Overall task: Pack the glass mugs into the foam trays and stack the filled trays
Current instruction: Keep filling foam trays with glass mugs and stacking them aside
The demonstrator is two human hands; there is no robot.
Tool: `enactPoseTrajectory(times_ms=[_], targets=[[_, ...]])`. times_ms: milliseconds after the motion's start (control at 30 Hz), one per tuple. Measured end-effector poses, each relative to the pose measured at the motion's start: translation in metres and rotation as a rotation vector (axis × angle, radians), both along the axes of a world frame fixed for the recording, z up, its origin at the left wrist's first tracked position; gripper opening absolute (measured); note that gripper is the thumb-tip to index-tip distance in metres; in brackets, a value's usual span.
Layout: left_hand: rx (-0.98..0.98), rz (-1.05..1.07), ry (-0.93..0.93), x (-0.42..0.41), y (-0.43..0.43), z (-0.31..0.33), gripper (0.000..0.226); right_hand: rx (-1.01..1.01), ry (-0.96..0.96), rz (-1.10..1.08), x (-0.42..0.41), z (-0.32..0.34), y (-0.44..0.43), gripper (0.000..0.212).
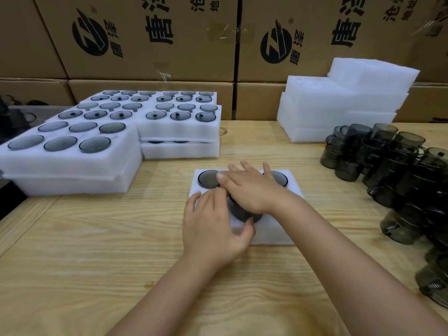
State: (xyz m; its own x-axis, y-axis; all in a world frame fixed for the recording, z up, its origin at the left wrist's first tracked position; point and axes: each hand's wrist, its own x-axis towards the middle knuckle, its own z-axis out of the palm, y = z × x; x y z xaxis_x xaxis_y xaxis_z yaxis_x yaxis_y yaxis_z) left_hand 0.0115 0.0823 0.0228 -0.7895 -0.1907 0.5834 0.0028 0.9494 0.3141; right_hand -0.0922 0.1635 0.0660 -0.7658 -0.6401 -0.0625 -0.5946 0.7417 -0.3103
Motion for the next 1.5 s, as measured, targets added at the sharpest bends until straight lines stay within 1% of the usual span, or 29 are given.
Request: enactPoseTrajectory(times_ms=[100, 167, 200, 300, 333, 367, 433, 500, 567, 667, 800, 867, 1000, 1100, 1167, 1200, 1233, 1300, 1333, 1367, 1400, 1467, 1500], targets=[[-0.011, -0.024, -0.007, 0.001, 0.002, -0.003, 0.058, -0.021, -0.049, 0.008, 0.002, -0.006, 0.006, 0.053], [-0.004, -0.053, 0.023, 0.002, 0.002, -0.004, 0.058, -0.031, -0.045, 0.004, 0.004, -0.008, 0.009, 0.051], [0.030, -0.068, 0.056, 0.002, 0.002, -0.004, 0.057, -0.025, -0.030, -0.002, 0.006, -0.009, 0.009, 0.050], [0.308, -0.106, 0.174, 0.003, 0.002, 0.002, 0.055, 0.081, 0.075, 0.014, 0.011, -0.015, 0.011, 0.049], [0.342, -0.119, 0.176, 0.002, 0.002, 0.003, 0.055, 0.141, 0.113, 0.029, 0.013, -0.017, 0.011, 0.050], [0.287, -0.126, 0.151, 0.002, 0.003, 0.002, 0.057, 0.197, 0.139, 0.044, 0.013, -0.018, 0.011, 0.053], [0.069, -0.129, 0.064, 0.002, 0.006, -0.002, 0.059, 0.272, 0.153, 0.062, 0.014, -0.018, 0.011, 0.067], [-0.012, -0.111, -0.013, 0.001, 0.008, -0.003, 0.061, 0.291, 0.144, 0.065, 0.014, -0.016, 0.011, 0.078], [-0.030, -0.089, -0.035, 0.000, 0.007, -0.002, 0.062, 0.287, 0.142, 0.062, 0.014, -0.015, 0.009, 0.079], [-0.064, -0.067, -0.003, 0.000, 0.007, -0.004, 0.062, 0.278, 0.122, 0.074, 0.014, -0.014, 0.009, 0.075], [-0.050, -0.049, 0.015, 0.000, 0.008, -0.002, 0.063, 0.196, 0.083, 0.079, 0.009, -0.012, 0.012, 0.062], [-0.047, -0.049, 0.026, -0.001, 0.007, -0.002, 0.063, 0.165, 0.083, 0.044, 0.008, -0.014, 0.010, 0.058], [-0.124, -0.043, 0.016, -0.002, 0.004, -0.006, 0.062, 0.267, 0.170, -0.055, 0.009, -0.022, 0.002, 0.068], [-0.162, -0.042, 0.013, -0.001, 0.003, -0.007, 0.061, 0.263, 0.191, -0.068, 0.010, -0.026, 0.001, 0.071], [-0.177, -0.052, 0.024, -0.001, 0.002, -0.007, 0.061, 0.210, 0.161, -0.033, 0.011, -0.024, 0.005, 0.069], [-0.180, -0.059, 0.034, -0.001, 0.002, -0.008, 0.060, 0.121, 0.132, -0.013, 0.012, -0.023, 0.009, 0.066], [-0.178, -0.065, 0.047, -0.001, 0.002, -0.008, 0.059, -0.059, 0.072, -0.020, 0.014, -0.019, 0.013, 0.059], [-0.179, -0.063, 0.073, -0.001, 0.000, -0.009, 0.057, -0.523, -0.018, -0.085, 0.025, -0.011, 0.023, 0.042], [-0.192, -0.057, 0.082, -0.002, 0.000, -0.010, 0.056, -0.665, 0.026, -0.118, 0.031, -0.008, 0.031, 0.036], [-0.211, -0.050, 0.091, -0.002, -0.001, -0.011, 0.054, -0.704, 0.124, -0.150, 0.038, -0.007, 0.041, 0.031], [-0.227, -0.043, 0.101, -0.002, -0.001, -0.012, 0.052, -0.686, 0.230, -0.184, 0.045, -0.008, 0.052, 0.028], [-0.240, -0.037, 0.119, -0.003, -0.001, -0.014, 0.049, -0.571, 0.452, -0.282, 0.058, -0.012, 0.083, 0.026], [-0.243, -0.036, 0.128, -0.003, -0.001, -0.014, 0.048, -0.489, 0.585, -0.338, 0.065, -0.013, 0.102, 0.030]])
